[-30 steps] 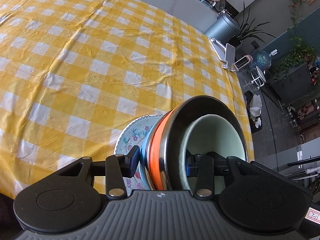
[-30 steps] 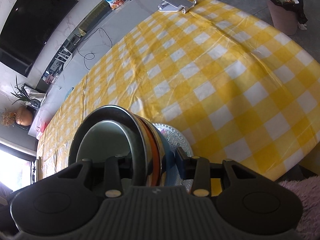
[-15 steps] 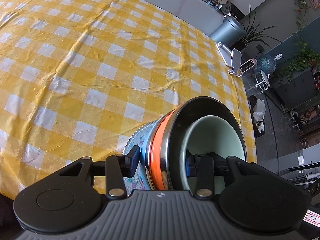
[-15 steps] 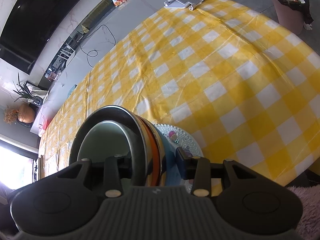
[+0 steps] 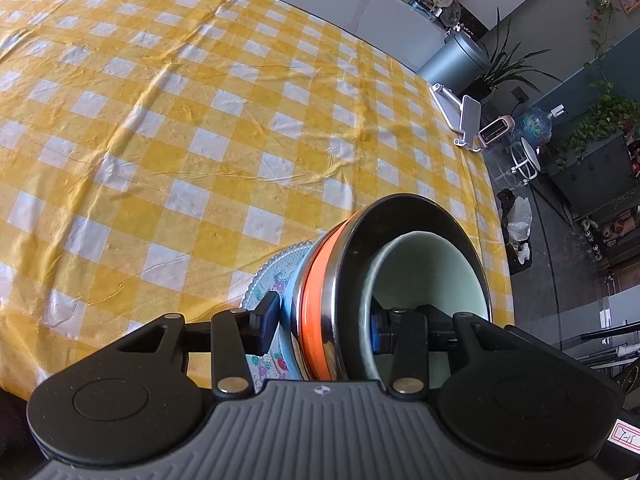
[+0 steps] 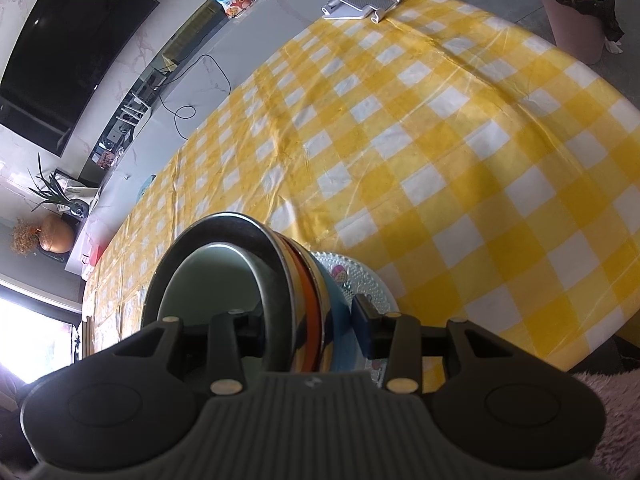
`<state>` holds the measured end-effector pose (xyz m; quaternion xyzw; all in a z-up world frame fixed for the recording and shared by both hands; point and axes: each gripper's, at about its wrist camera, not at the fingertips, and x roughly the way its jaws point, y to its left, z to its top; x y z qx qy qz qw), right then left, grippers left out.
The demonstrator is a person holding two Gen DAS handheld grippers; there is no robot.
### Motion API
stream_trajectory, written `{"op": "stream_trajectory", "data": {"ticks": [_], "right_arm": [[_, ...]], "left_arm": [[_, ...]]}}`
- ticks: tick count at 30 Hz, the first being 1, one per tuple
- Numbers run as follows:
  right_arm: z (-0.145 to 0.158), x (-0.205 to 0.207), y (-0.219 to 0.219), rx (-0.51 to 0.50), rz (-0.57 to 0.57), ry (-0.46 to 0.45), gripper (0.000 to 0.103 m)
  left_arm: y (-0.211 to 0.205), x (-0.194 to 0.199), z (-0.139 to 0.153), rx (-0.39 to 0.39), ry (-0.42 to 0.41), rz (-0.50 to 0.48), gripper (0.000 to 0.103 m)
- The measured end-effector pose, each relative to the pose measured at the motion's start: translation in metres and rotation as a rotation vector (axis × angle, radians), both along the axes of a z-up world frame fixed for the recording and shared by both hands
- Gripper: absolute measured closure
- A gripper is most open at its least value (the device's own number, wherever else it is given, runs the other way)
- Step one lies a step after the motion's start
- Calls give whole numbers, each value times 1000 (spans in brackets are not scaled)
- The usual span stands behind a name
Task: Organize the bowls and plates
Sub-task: 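Carry the bowl stack with the left tool and lower it onto the plate stack, then open the left tool and withdraw from the bowl stack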
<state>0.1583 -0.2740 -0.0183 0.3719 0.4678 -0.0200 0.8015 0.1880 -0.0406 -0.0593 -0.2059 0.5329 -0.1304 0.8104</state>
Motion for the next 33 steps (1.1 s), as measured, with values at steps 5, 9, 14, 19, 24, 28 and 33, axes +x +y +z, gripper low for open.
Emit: {"op": "stream_trajectory", "data": {"ticks": [5, 9, 14, 19, 24, 28, 33], "right_arm": [[-1, -1, -1, 31, -4, -12, 54], [5, -3, 0, 18, -3, -40, 49], [15, -9, 0, -35, -17, -64, 41], [36, -21, 5, -86, -7, -115, 38], [75, -46, 20, -227, 34, -229, 38], [101, -75, 33, -340, 70, -321, 38], [121, -114, 47, -443, 106, -400, 38]], "left_arm": [[1, 1, 0, -8, -1, -9, 55], [4, 1, 0, -26, -1, -14, 54], [6, -7, 17, -17, -64, -27, 46], [9, -25, 50, 22, -193, -59, 43], [10, -57, 81, 115, -375, -106, 43], [13, -91, 103, 190, -528, -138, 43], [19, -130, 122, 276, -656, -176, 38]]}}
